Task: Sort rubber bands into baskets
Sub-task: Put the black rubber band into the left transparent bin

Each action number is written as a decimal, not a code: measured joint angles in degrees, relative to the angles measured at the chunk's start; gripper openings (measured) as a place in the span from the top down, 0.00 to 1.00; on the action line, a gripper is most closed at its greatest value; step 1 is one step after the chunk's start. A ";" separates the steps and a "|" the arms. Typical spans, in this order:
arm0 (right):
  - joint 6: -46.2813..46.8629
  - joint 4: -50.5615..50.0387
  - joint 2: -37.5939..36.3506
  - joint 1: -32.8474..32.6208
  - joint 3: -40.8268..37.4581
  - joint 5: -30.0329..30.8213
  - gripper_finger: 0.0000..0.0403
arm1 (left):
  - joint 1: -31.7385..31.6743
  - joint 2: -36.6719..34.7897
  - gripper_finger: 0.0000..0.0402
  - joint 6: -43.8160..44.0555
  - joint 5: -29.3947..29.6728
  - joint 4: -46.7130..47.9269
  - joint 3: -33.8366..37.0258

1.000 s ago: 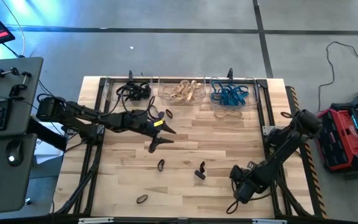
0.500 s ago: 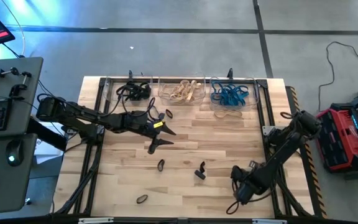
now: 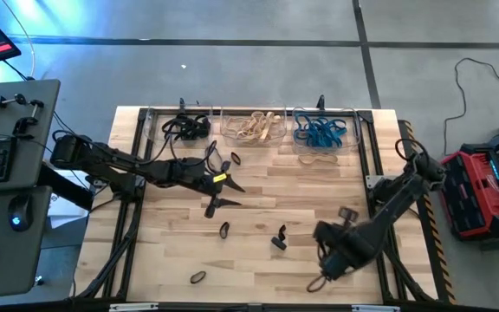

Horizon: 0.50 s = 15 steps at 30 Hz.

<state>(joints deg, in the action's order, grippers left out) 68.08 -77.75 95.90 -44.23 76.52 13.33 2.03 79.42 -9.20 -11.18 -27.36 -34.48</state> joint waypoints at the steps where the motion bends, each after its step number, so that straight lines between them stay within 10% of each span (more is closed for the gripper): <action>1: -1.96 0.81 0.00 1.14 0.03 2.37 1.00 | 0.30 0.00 0.53 -0.34 0.04 -0.14 0.00; 15: -44.19 33.47 0.00 15.51 -0.16 23.79 1.00 | 4.86 0.02 0.53 -2.71 10.40 -3.15 -0.03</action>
<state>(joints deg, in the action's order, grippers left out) 23.89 -44.28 95.90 -28.72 76.36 37.13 6.88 79.44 -11.91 -0.78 -30.51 -34.51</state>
